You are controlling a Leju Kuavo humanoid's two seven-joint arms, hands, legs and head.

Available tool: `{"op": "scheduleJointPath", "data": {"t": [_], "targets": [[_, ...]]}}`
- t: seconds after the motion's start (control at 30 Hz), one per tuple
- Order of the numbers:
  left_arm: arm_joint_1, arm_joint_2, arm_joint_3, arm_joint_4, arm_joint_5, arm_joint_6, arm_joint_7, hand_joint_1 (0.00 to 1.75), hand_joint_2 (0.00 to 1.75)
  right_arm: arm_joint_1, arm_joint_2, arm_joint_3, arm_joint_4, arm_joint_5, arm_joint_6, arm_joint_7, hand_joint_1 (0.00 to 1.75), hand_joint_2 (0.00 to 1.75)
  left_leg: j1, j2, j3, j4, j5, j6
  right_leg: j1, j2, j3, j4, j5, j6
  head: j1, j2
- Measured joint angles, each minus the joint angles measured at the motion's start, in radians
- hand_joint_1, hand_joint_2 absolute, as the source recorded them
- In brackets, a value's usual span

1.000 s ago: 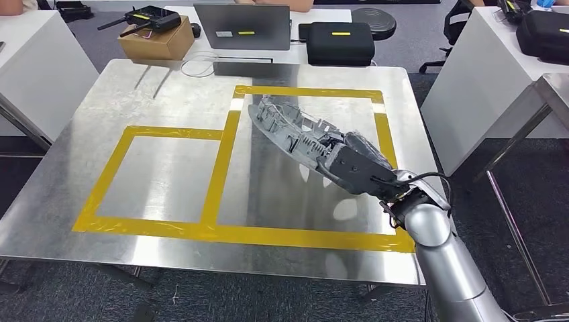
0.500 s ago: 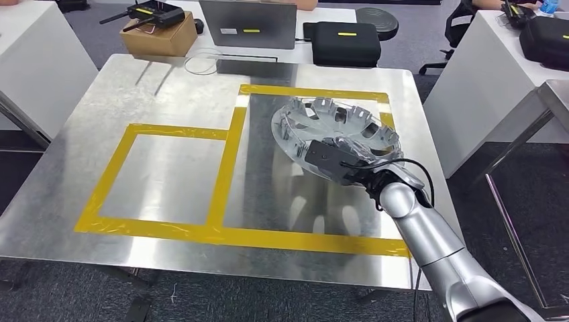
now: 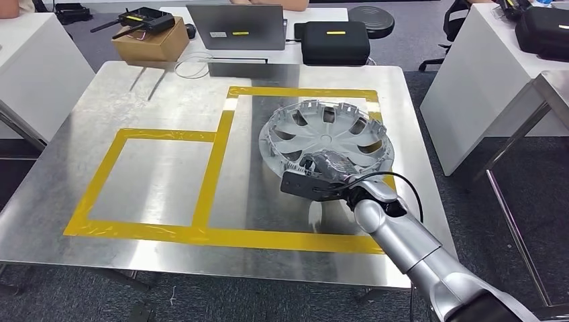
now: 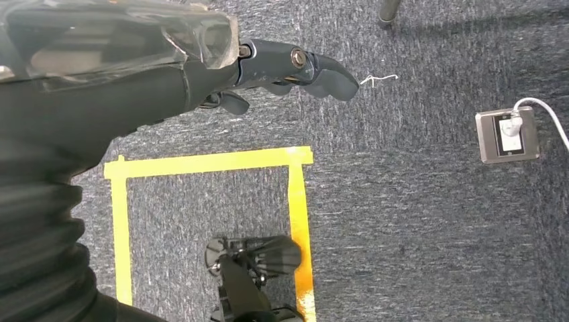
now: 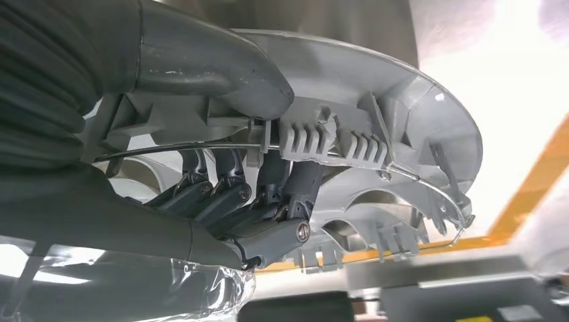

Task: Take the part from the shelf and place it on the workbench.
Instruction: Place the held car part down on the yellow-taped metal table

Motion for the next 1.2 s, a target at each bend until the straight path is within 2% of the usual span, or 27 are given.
{"op": "scheduleJointPath", "data": {"t": [0.07, 0.1, 0.13, 0.17, 0.2, 0.23, 0.3, 0.33, 0.43, 0.47, 0.5, 0.57, 0.6, 0.63, 0.67, 0.7, 0.73, 0.77, 0.8, 0.83, 0.93, 0.97, 1.0, 1.1, 1.13, 1.17, 1.2], "targets": [[0.002, 0.000, 0.000, 0.004, 0.002, -0.002, -0.004, 0.00, 1.75, 0.005, 0.000, 0.017, -0.012, 0.000, 0.000, 0.000, 0.00, 0.00, 0.001, 0.001, -0.065, 0.138, -0.063, -0.006, 0.005, 0.000, 0.000, 0.000, -0.001, -0.006, -0.001, 0.000], [0.003, 0.000, 0.000, 0.006, 0.004, -0.004, -0.004, 0.00, 1.75, 0.007, -0.001, 0.024, -0.016, -0.001, 0.000, 0.000, 0.00, 0.00, 0.001, 0.001, -0.095, 0.198, -0.082, -0.006, 0.008, 0.001, 0.001, 0.000, -0.002, -0.008, -0.001, 0.000], [0.004, 0.000, 0.000, 0.008, 0.006, -0.005, -0.004, 0.00, 1.31, 0.010, -0.001, 0.030, -0.018, -0.001, 0.000, 0.000, 0.00, 0.00, 0.001, 0.001, -0.111, 0.227, -0.084, -0.005, 0.011, 0.001, 0.002, 0.001, -0.003, -0.009, 0.000, 0.000], [0.005, 0.000, 0.000, 0.009, 0.010, -0.006, -0.005, 0.00, 0.87, 0.011, -0.001, 0.035, -0.020, -0.002, 0.000, 0.000, 0.00, 0.00, 0.000, 0.001, -0.108, 0.217, -0.068, -0.002, 0.014, 0.002, 0.004, 0.001, -0.004, -0.010, 0.000, 0.000], [0.005, 0.000, 0.000, 0.011, 0.013, -0.006, -0.005, 0.00, 0.44, 0.011, -0.001, 0.039, -0.021, -0.003, 0.000, 0.000, 0.00, 0.00, -0.001, 0.001, -0.085, 0.168, -0.036, 0.004, 0.016, 0.003, 0.006, 0.001, -0.005, -0.011, -0.001, 0.000], [0.005, 0.001, 0.001, 0.013, 0.018, -0.007, -0.006, 0.00, 0.00, 0.009, 0.000, 0.043, -0.023, -0.004, 0.000, 0.000, 0.00, 0.00, -0.002, 0.001, -0.049, 0.095, 0.000, 0.012, 0.017, 0.004, 0.009, 0.001, -0.006, -0.012, 0.000, 0.000], [0.001, 0.003, 0.002, 0.018, 0.029, -0.006, -0.006, 0.00, 0.00, 0.002, 0.002, 0.050, -0.024, -0.006, 0.000, 0.000, 0.00, 0.00, -0.009, 0.001, 0.015, -0.028, 0.040, 0.026, 0.024, 0.005, 0.011, 0.001, -0.008, -0.011, 0.000, 0.000], [-0.001, 0.004, 0.003, 0.022, 0.034, -0.006, -0.007, 0.00, 0.00, -0.002, 0.003, 0.054, -0.024, -0.008, 0.000, 0.000, 0.00, 0.00, -0.012, 0.001, 0.030, -0.055, 0.042, 0.031, 0.026, 0.006, 0.010, 0.001, -0.008, -0.009, 0.000, 0.000], [-0.003, 0.003, 0.007, 0.029, 0.039, -0.006, -0.008, 0.00, 0.00, -0.006, 0.003, 0.062, -0.026, -0.010, 0.000, -0.001, 0.00, 0.00, -0.015, 0.002, 0.042, -0.074, 0.044, 0.040, 0.026, 0.004, 0.007, 0.001, -0.011, 0.003, 0.001, 0.000], [-0.003, 0.002, 0.008, 0.031, 0.039, -0.006, -0.008, 0.00, 0.00, -0.009, 0.002, 0.063, -0.026, -0.011, 0.000, -0.001, 0.00, 0.00, -0.013, 0.003, 0.048, -0.084, 0.049, 0.045, 0.026, 0.003, -0.001, 0.017, -0.020, 0.006, 0.001, 0.000], [-0.005, 0.001, 0.008, 0.033, 0.040, -0.006, -0.009, 0.00, 0.00, -0.011, 0.000, 0.064, -0.027, -0.012, -0.001, -0.001, 0.00, 0.00, -0.010, 0.004, 0.053, -0.092, 0.054, 0.050, 0.026, 0.002, -0.017, 0.053, -0.037, 0.006, 0.002, 0.000], [-0.008, 0.000, 0.010, 0.038, 0.042, -0.007, -0.011, 0.00, 0.00, -0.012, -0.005, 0.066, -0.028, -0.014, -0.002, -0.001, 0.00, 0.00, -0.009, 0.004, 0.056, -0.097, 0.057, 0.054, 0.022, 0.001, -0.079, 0.176, -0.086, 0.002, 0.003, 0.000], [-0.010, 0.000, 0.010, 0.041, 0.043, -0.008, -0.012, 0.00, 0.00, -0.009, -0.008, 0.068, -0.028, -0.016, -0.003, -0.001, 0.00, 0.00, -0.009, 0.004, 0.056, -0.097, 0.057, 0.054, 0.020, 0.001, -0.110, 0.238, -0.105, 0.004, 0.003, 0.000], [-0.011, 0.000, 0.011, 0.045, 0.046, -0.008, -0.014, 0.00, 0.00, -0.006, -0.012, 0.070, -0.028, -0.014, -0.008, 0.000, 0.00, 0.00, -0.009, 0.003, 0.055, -0.097, 0.056, 0.053, 0.017, 0.001, -0.128, 0.272, -0.112, 0.009, 0.003, 0.000], [-0.013, -0.001, 0.011, 0.048, 0.049, -0.007, -0.016, 0.00, 0.00, -0.003, -0.015, 0.071, -0.029, -0.006, -0.022, 0.005, 0.00, 0.00, -0.009, 0.002, 0.056, -0.096, 0.056, 0.053, 0.014, 0.001, -0.127, 0.266, -0.103, 0.018, 0.003, 0.000], [-0.014, -0.003, 0.012, 0.051, 0.053, -0.005, -0.020, 0.00, 0.00, -0.001, -0.018, 0.072, -0.030, 0.009, -0.047, 0.014, 0.00, 0.00, -0.008, 0.002, 0.056, -0.096, 0.056, 0.052, 0.010, 0.000, -0.104, 0.220, -0.081, 0.030, 0.004, 0.000], [-0.016, -0.005, 0.012, 0.054, 0.056, -0.001, -0.024, 0.00, 0.00, -0.001, -0.021, 0.071, -0.034, 0.032, -0.085, 0.028, 0.00, 0.00, -0.008, 0.001, 0.056, -0.094, 0.055, 0.049, 0.006, -0.002, -0.067, 0.145, -0.053, 0.040, 0.004, 0.000], [-0.017, -0.007, 0.012, 0.056, 0.061, 0.004, -0.027, 0.00, 0.00, 0.000, -0.022, 0.070, -0.041, 0.061, -0.132, 0.045, 0.00, 0.00, -0.010, 0.001, 0.056, -0.090, 0.052, 0.045, 0.006, -0.004, -0.030, 0.076, -0.030, 0.043, 0.003, 0.000], [-0.018, -0.009, 0.013, 0.058, 0.066, 0.009, -0.029, 0.00, 0.00, 0.004, -0.022, 0.068, -0.050, 0.088, -0.181, 0.061, 0.00, 0.00, -0.012, 0.001, 0.055, -0.087, 0.050, 0.040, 0.006, -0.005, -0.004, 0.026, -0.013, 0.040, 0.003, 0.000], [-0.019, -0.011, 0.014, 0.059, 0.069, 0.014, -0.031, 0.00, 0.00, 0.010, -0.023, 0.065, -0.062, 0.113, -0.229, 0.078, 0.00, 0.00, -0.013, 0.002, 0.054, -0.084, 0.050, 0.034, 0.009, -0.005, 0.010, 0.000, -0.005, 0.034, 0.002, 0.000], [-0.019, -0.016, 0.015, 0.063, 0.073, 0.022, -0.032, 0.00, 0.00, 0.044, -0.023, 0.054, -0.100, 0.164, -0.334, 0.120, 0.00, 0.00, -0.010, 0.002, 0.052, -0.079, 0.049, 0.019, 0.010, -0.003, 0.011, -0.004, 0.003, 0.016, 0.002, 0.000], [-0.019, -0.018, 0.015, 0.063, 0.072, 0.023, -0.032, 0.00, 0.00, 0.054, -0.023, 0.049, -0.111, 0.174, -0.355, 0.131, 0.00, 0.00, -0.009, 0.001, 0.048, -0.067, 0.035, 0.015, 0.007, -0.003, 0.010, -0.006, 0.006, 0.012, 0.002, 0.000], [-0.020, -0.019, 0.014, 0.063, 0.072, 0.024, -0.032, 0.00, 0.00, 0.064, -0.023, 0.043, -0.121, 0.180, -0.369, 0.140, 0.00, 0.00, -0.007, 0.002, 0.038, -0.036, 0.009, 0.011, 0.004, -0.004, 0.010, -0.007, 0.009, 0.006, 0.001, 0.000], [-0.024, -0.021, 0.013, 0.064, 0.069, 0.024, -0.027, 0.00, 0.00, 0.094, -0.025, 0.026, -0.138, 0.194, -0.392, 0.158, 0.00, 0.00, -0.004, 0.002, -0.028, 0.149, -0.102, 0.000, 0.008, -0.005, 0.001, -0.008, 0.017, -0.008, 0.000, 0.000], [-0.026, -0.021, 0.012, 0.064, 0.068, 0.023, -0.025, 0.00, 0.00, 0.104, -0.026, 0.021, -0.140, 0.196, -0.395, 0.163, 0.00, 0.00, -0.004, 0.002, -0.040, 0.192, -0.119, -0.001, 0.011, -0.005, -0.004, -0.007, 0.020, -0.011, 0.000, 0.000], [-0.028, -0.021, 0.012, 0.065, 0.068, 0.021, -0.024, 0.00, 0.00, 0.113, -0.027, 0.016, -0.141, 0.198, -0.396, 0.166, 0.00, 0.00, -0.004, 0.002, -0.034, 0.198, -0.118, 0.000, 0.012, -0.005, -0.008, -0.007, 0.023, -0.013, 0.000, 0.000], [-0.030, -0.020, 0.011, 0.065, 0.068, 0.019, -0.023, 0.00, 0.00, 0.121, -0.028, 0.011, -0.143, 0.202, -0.396, 0.170, 0.00, 0.00, -0.004, 0.002, -0.007, 0.163, -0.100, 0.004, 0.014, -0.005, -0.012, -0.007, 0.027, -0.013, 0.000, 0.000]]}}
